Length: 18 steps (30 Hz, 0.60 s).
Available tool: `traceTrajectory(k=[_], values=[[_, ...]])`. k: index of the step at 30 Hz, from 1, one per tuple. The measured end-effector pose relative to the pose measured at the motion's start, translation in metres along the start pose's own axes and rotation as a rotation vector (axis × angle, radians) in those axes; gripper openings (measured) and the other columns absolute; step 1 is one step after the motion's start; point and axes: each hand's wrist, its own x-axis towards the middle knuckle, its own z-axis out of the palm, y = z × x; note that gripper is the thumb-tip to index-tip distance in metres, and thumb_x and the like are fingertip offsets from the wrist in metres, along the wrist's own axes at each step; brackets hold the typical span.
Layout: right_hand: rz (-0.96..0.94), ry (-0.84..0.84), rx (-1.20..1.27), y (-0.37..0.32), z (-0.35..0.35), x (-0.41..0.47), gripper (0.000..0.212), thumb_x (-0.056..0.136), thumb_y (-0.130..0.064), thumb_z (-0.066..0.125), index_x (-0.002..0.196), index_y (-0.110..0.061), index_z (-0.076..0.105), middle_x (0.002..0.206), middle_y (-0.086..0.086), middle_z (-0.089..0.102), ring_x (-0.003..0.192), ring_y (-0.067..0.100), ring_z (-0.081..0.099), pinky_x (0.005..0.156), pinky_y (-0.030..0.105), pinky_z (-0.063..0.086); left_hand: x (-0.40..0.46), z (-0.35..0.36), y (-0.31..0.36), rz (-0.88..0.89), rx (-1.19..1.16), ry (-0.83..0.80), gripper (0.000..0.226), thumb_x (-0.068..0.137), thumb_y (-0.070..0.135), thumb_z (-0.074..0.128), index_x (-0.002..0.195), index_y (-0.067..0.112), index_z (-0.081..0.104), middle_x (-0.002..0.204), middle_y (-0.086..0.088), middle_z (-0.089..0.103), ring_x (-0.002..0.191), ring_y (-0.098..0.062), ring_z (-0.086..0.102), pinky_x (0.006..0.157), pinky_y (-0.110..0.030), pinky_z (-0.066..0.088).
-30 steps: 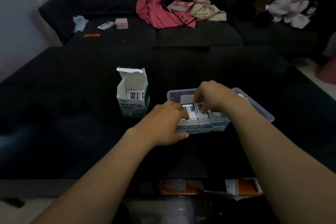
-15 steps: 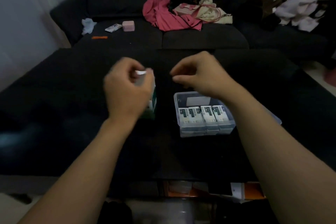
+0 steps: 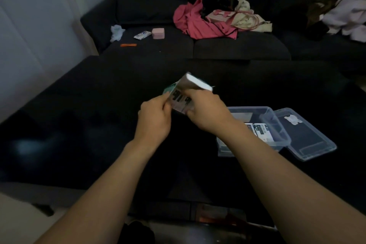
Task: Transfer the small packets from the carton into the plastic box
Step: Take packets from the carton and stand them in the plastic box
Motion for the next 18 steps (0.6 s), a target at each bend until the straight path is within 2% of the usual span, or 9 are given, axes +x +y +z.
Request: traceTrajectory(k=[1,4,5,7,10,12,14,18], values=[[0.001,0.039,-0.011,0.0006,0.0004,-0.0003,0.053,0.09,-0.018,0.063,0.14,-0.031,0.049,0.131,0.005,0.062,0.112,0.031,0.064,0.09,0.044,0.055,-0.0008,0.0001,0.0006,0.037,-0.018,0.017,0.027,0.103,0.013,0.046,0.11,0.022,0.07,0.087,0.008,0.066,0.072,-0.002,0.062,0.056,-0.012,0.043],[-0.027,0.127,-0.027,0.0007,0.0036,0.0015,0.057,0.087,-0.023,0.07,0.139,-0.033,0.048,0.131,0.001,0.06,0.11,0.031,0.064,0.087,0.043,0.055,0.001,0.0029,-0.0024,0.07,-0.055,0.058,0.031,0.103,0.011,0.046,0.121,0.018,0.07,0.093,0.003,0.07,0.076,-0.004,0.063,0.065,-0.019,0.049],[-0.03,0.148,-0.045,0.0004,0.0051,0.0023,0.056,0.086,-0.026,0.073,0.137,-0.032,0.051,0.129,0.0,0.061,0.108,0.03,0.064,0.084,0.042,0.054,0.0012,0.0033,-0.0029,0.071,-0.071,0.058,0.032,0.103,0.012,0.047,0.123,0.019,0.07,0.092,0.003,0.07,0.075,-0.003,0.063,0.065,-0.016,0.048],[-0.021,0.159,-0.088,0.0003,0.0064,0.0028,0.051,0.085,-0.03,0.076,0.132,-0.028,0.056,0.125,0.001,0.061,0.104,0.028,0.065,0.079,0.039,0.051,0.0009,0.0037,-0.0018,0.075,-0.103,0.05,0.031,0.103,0.012,0.047,0.122,0.02,0.071,0.087,0.006,0.069,0.071,-0.001,0.063,0.06,-0.009,0.043],[0.005,0.157,-0.129,0.0006,0.0069,-0.0004,0.034,0.087,-0.031,0.074,0.119,-0.022,0.065,0.116,0.003,0.061,0.097,0.028,0.065,0.07,0.036,0.047,-0.0004,0.0072,-0.0013,0.063,-0.102,0.032,0.028,0.103,0.013,0.048,0.114,0.019,0.073,0.078,0.006,0.067,0.066,-0.005,0.062,0.058,-0.016,0.041],[0.019,0.147,-0.121,0.0009,0.0064,-0.0021,0.024,0.09,-0.029,0.07,0.113,-0.02,0.07,0.111,0.003,0.064,0.093,0.026,0.066,0.07,0.035,0.049,-0.0008,0.0074,-0.0011,0.046,-0.105,0.02,0.027,0.103,0.013,0.048,0.108,0.018,0.074,0.075,0.006,0.065,0.064,-0.006,0.062,0.058,-0.021,0.042],[0.047,0.115,-0.084,0.0026,0.0058,-0.0029,0.016,0.093,-0.026,0.066,0.107,-0.022,0.073,0.104,0.002,0.069,0.09,0.023,0.067,0.072,0.034,0.051,-0.0016,0.0073,-0.0001,0.037,-0.099,0.001,0.026,0.103,0.013,0.049,0.103,0.019,0.074,0.074,0.008,0.064,0.064,-0.006,0.061,0.058,-0.02,0.04],[0.072,0.087,-0.032,0.0069,0.0054,-0.0054,0.015,0.094,-0.028,0.064,0.103,-0.024,0.075,0.093,-0.003,0.066,0.082,0.016,0.061,0.07,0.03,0.045,-0.0043,0.0064,0.0044,0.027,-0.059,-0.026,0.024,0.104,0.016,0.049,0.101,0.019,0.073,0.076,0.008,0.065,0.063,-0.005,0.062,0.056,-0.02,0.043]])
